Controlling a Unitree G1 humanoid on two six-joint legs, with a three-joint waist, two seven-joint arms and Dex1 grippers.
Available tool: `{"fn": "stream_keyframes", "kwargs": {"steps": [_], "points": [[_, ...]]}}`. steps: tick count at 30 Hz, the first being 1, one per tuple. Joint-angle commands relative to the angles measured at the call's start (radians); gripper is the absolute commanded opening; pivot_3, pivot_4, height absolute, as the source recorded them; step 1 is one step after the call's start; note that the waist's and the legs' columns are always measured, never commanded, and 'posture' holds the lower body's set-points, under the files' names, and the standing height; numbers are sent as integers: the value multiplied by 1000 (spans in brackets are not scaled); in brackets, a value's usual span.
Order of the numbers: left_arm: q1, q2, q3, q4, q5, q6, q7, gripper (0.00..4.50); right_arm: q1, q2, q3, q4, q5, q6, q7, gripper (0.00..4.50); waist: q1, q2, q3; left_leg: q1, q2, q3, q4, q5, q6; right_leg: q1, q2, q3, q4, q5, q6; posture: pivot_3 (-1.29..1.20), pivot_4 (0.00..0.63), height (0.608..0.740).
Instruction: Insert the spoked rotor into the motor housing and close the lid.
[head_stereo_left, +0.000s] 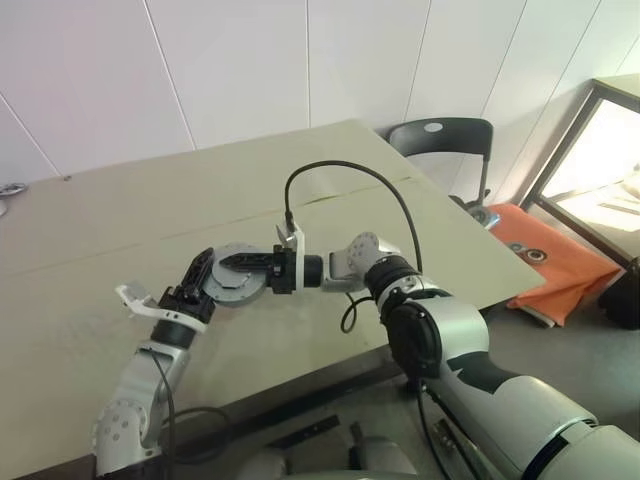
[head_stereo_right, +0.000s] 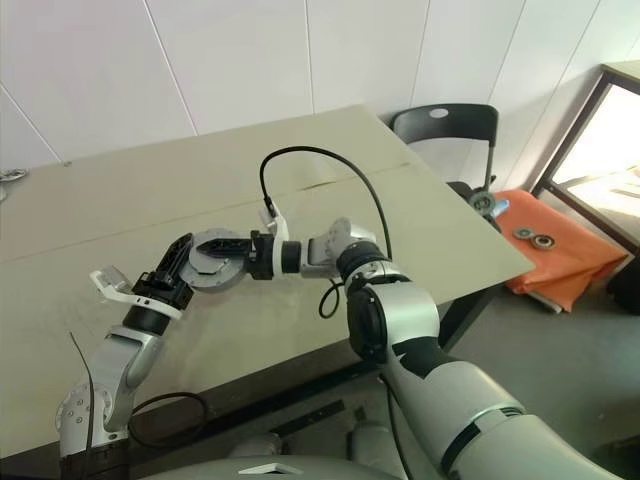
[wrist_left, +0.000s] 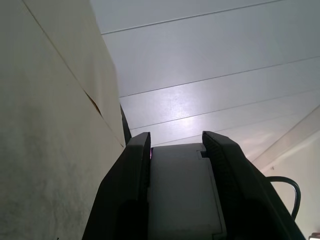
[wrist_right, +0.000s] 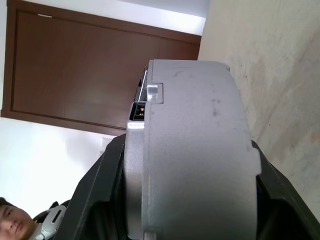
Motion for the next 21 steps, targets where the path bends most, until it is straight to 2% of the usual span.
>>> {"fn": "stream_keyframes", "kwargs": {"steps": [1,16,21], "points": [[-17,9,-32,-28,6,28,-6,1300,-26,34,1,-36,4,-29,-12,2320,0,0,0,0,0,0,0,0,0,0,0,0,0,0,0,0,0,740],[-16,1,-39,-66,0,15,26,1300,-12,46,-29,-33,-1,-118,-115,2320,-1,0,0,0,0,0,0,0,0,0,0,0,0,0,0,0,0,740],[-19,3,-42,-66,3,10,31,1300,-8,48,15,-44,-32,-148,-71,2320,0,0,0,0,0,0,0,0,0,0,0,0,0,0,0,0,0,740]]}}
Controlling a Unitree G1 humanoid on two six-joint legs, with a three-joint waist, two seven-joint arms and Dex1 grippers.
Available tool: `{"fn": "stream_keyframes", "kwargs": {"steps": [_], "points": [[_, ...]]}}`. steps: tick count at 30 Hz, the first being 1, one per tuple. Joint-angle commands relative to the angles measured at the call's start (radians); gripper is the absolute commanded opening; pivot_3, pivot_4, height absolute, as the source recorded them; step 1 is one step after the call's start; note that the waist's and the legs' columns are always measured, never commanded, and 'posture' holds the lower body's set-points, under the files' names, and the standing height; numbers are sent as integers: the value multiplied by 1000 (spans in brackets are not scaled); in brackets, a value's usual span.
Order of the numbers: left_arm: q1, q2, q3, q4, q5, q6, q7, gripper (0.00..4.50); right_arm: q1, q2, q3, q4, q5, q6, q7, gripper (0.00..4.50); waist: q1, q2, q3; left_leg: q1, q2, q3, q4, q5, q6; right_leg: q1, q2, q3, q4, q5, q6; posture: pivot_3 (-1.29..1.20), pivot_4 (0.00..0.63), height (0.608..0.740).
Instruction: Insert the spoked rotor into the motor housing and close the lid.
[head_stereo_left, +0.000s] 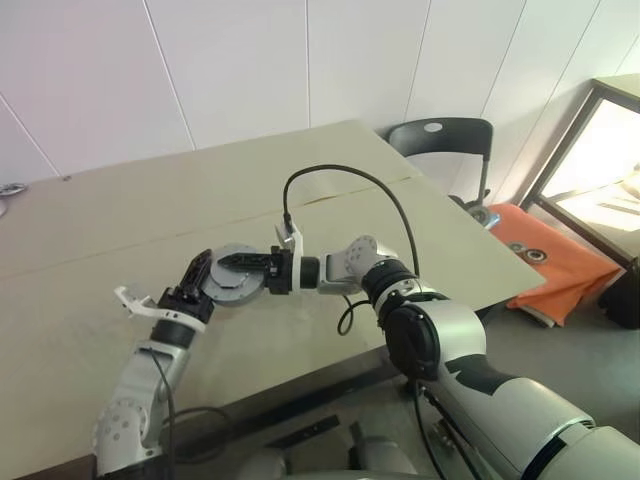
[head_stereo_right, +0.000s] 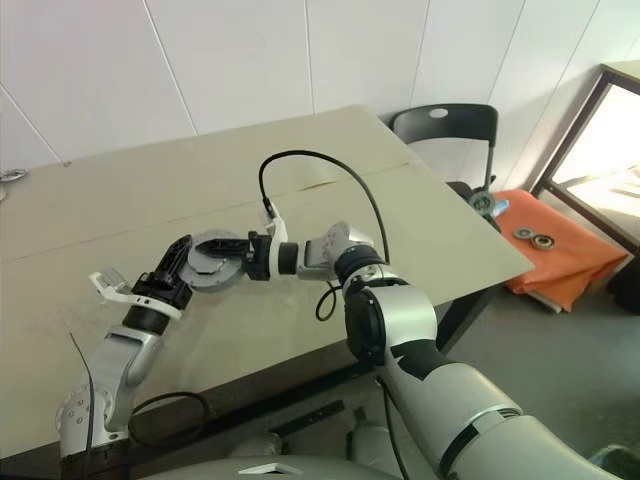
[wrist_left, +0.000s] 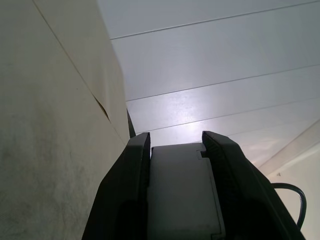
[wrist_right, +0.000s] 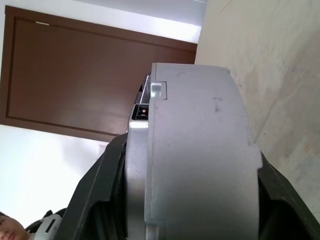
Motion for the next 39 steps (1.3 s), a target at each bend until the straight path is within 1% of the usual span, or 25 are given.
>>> {"fn": "stream_keyframes", "kwargs": {"steps": [1,6,9,12,15,18,30,39], "points": [[-18,8,-41,-64,2,31,-2,1300,-16,34,35,-47,-34,-102,-18,2320,0,0,0,0,0,0,0,0,0,0,0,0,0,0,0,0,0,740],[-18,11,-42,-61,6,32,-7,1300,-13,35,58,-54,-38,-113,26,2320,0,0,0,0,0,0,0,0,0,0,0,0,0,0,0,0,0,740],[-17,11,-42,-62,8,32,-8,1300,-13,33,66,-54,-36,-115,42,3160,0,0,0,0,0,0,0,0,0,0,0,0,0,0,0,0,0,740],[-17,8,-42,-62,10,34,-6,1300,-20,31,81,-48,-44,-90,63,4138,0,-1,0,0,0,0,0,0,0,0,0,0,0,0,0,0,0,740],[-17,5,-40,-62,11,36,-9,1300,-21,31,75,-40,-47,-85,48,4138,0,-1,0,0,0,0,0,0,0,0,0,0,0,0,0,0,0,740],[-15,5,-37,-58,12,38,-15,1300,-19,30,82,-42,-54,-84,66,4138,0,-1,0,0,0,0,0,0,0,0,0,0,0,0,0,0,0,740],[1,-2,2,-85,-8,12,-36,1300,10,-38,192,-43,-133,-110,283,4138,0,-1,0,0,0,0,0,0,0,0,0,0,0,0,0,0,0,740],[47,10,67,-130,-26,-26,-41,1300,26,-63,215,-25,-170,-149,317,4138,0,-1,0,0,0,0,0,0,0,0,0,0,0,0,0,0,0,740]]}}
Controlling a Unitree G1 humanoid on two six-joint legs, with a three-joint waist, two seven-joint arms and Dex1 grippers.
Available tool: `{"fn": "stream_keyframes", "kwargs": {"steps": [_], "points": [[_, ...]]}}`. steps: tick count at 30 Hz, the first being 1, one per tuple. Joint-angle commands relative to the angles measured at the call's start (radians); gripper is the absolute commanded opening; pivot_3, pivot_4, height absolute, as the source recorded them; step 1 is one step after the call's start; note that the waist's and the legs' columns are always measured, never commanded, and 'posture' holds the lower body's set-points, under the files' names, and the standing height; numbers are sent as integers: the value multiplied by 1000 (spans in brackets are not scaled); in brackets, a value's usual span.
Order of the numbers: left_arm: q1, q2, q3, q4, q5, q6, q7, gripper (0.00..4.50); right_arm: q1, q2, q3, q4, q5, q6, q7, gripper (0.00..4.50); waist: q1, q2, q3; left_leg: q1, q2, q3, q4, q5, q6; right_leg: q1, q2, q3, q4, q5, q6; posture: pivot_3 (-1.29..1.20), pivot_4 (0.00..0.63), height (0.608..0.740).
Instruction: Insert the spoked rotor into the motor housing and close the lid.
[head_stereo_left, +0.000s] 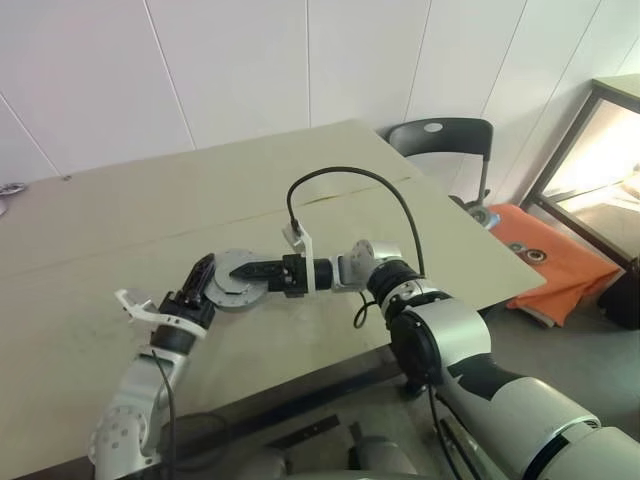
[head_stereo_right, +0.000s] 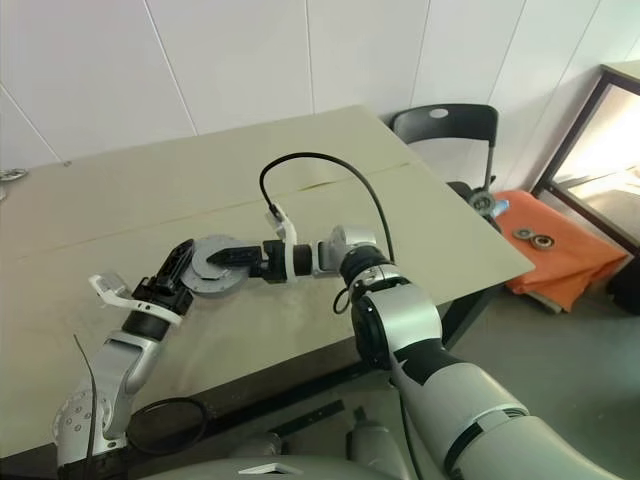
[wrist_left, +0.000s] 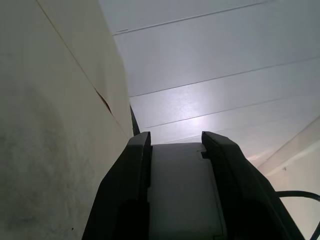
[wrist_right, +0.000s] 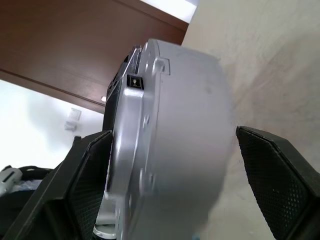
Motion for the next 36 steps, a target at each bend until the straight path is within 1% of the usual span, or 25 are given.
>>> {"fn": "stream_keyframes", "kwargs": {"steps": [1,9,19,23,31,36], "points": [[4,18,55,-87,-45,-29,-36,1300,4,-10,9,-9,-16,-23,19,4138,0,0,0,0,0,0,0,0,0,0,0,0,0,0,0,0,0,740],[27,43,112,-89,-49,-52,-49,1300,11,-6,7,-8,-29,-34,24,4138,2,0,0,0,0,0,0,0,0,0,0,0,0,0,0,0,0,740],[69,151,314,-39,-56,-115,-80,1300,10,0,-5,-1,-40,-51,-7,4138,1,-1,0,0,0,0,-1,0,0,0,0,0,0,0,0,0,0,740],[83,190,397,-11,-30,-145,-91,1300,6,4,-10,2,-41,-57,-31,4138,1,-2,0,0,0,0,0,0,0,0,0,0,0,0,0,0,0,740],[123,313,577,184,13,-163,-149,1300,5,8,-22,9,-39,-64,-80,4138,-2,-1,1,0,0,0,-1,0,0,0,0,0,-1,0,0,0,0,740],[126,417,669,395,74,-157,-214,1300,5,9,-23,10,-39,-67,-103,4138,-1,-2,1,0,0,-2,-1,0,0,0,0,-1,-1,0,0,0,0,740]]}}
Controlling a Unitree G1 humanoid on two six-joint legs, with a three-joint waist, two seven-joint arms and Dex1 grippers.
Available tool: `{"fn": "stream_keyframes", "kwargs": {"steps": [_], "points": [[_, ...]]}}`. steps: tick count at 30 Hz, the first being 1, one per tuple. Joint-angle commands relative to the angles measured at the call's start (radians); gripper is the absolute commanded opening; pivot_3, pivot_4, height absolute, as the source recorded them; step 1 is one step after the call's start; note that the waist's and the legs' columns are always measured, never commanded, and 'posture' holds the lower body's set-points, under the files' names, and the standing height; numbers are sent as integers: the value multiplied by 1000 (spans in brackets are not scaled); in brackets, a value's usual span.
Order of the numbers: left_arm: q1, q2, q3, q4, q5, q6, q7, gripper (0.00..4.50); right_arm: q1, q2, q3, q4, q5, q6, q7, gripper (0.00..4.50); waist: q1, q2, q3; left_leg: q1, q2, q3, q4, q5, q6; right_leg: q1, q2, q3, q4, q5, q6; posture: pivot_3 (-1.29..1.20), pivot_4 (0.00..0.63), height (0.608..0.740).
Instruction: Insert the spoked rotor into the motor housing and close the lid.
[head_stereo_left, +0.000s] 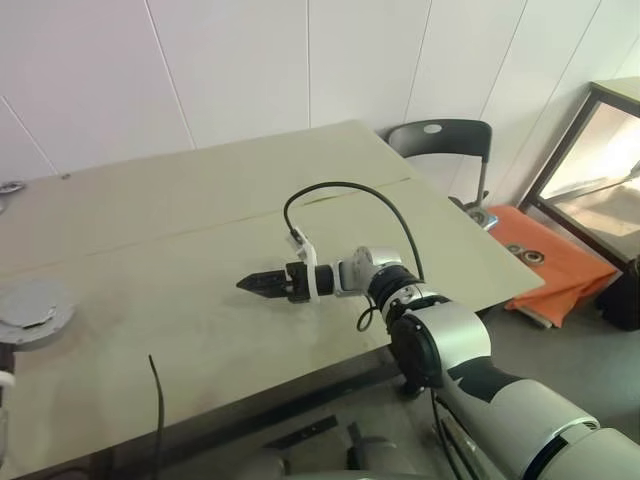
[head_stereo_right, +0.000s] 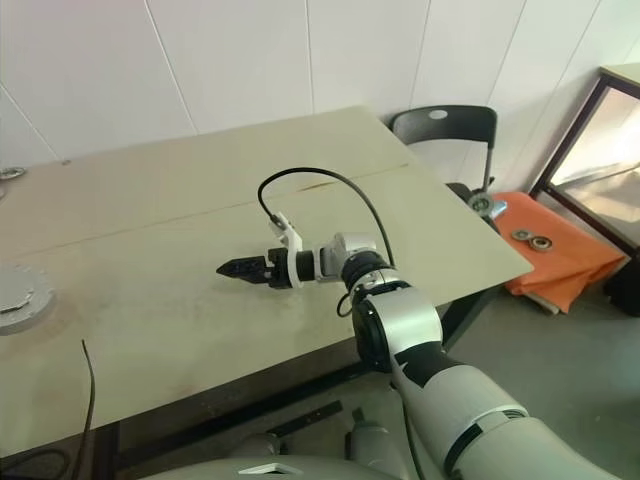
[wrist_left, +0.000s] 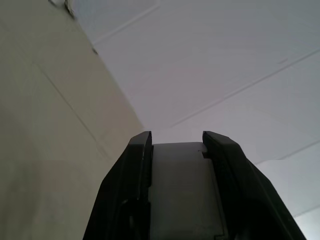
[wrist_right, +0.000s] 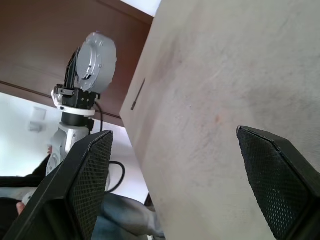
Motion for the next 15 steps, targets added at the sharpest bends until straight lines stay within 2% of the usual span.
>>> {"fn": "stream_keyframes", "kwargs": {"steps": [1,7,15], "points": [[-21,96,93,116,40,-17,-78,1300,-17,3,-20,-10,10,-10,-7,4138,0,0,0,0,0,0,0,0,0,0,0,0,0,0,0,0,0,740],[-131,212,73,340,156,2,-145,1300,-15,2,-14,-14,8,-6,-6,4138,5,-1,0,1,-1,-3,0,0,0,0,0,-3,0,0,0,0,0,740],[-355,279,-40,525,345,36,-210,1300,-6,-9,-20,-19,11,-5,-25,4138,-3,-3,-1,1,-1,-5,-1,1,-1,1,0,-4,1,0,0,0,0,740]]}}
